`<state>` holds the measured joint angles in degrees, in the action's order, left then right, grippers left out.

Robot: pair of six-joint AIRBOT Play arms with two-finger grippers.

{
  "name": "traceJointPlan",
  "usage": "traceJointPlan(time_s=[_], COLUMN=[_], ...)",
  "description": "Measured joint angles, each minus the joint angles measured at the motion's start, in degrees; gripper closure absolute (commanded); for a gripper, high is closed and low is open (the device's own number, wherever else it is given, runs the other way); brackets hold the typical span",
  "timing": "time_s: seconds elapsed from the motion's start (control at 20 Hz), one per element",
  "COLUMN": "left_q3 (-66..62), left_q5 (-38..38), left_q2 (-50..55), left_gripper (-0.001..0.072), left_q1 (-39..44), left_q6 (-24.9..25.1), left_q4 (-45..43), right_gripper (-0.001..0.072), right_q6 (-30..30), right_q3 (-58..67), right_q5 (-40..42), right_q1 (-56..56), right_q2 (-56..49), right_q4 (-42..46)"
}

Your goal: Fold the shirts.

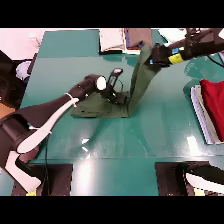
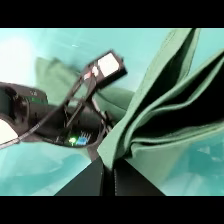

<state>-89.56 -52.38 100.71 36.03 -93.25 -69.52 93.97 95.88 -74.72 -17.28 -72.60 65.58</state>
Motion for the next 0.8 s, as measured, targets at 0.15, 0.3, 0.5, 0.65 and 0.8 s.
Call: traceJointPlan(time_s=[0.15,0.3,0.5,0.65,0.8], left_q3=[-0.11,-0.11,-0.13,-0.13,-0.13], left_q5=[-2.38,-6.01,-9.31,-10.45,-11.91], left_q2=[-6.62,-15.08,-27.04,-33.66,-37.44], left_gripper=[0.0676,0.0676,0.0676,0.0676,0.0676], left_q1=[-5.49,-12.94,-23.76,-29.62,-32.35], left_q6=[-0.74,-0.96,-0.98,-0.92,-0.81], left_q4=[-5.68,-12.68,-20.17,-22.84,-23.67], right_gripper=[0.0696,0.0695,0.0688,0.0377,0.038], right_q6=[0.79,1.29,1.27,-1.66,-4.9], right_q3=[0.66,0.9,1.01,1.22,4.2], right_q5=[3.04,7.76,16.57,26.77,31.47], right_q1=[-4.72,-10.69,-19.69,-25.4,-28.24], right_q2=[-2.32,-5.49,-13.03,-20.63,-26.69], right_q4=[-0.07,-0.26,-3.3,-8.22,-12.31])
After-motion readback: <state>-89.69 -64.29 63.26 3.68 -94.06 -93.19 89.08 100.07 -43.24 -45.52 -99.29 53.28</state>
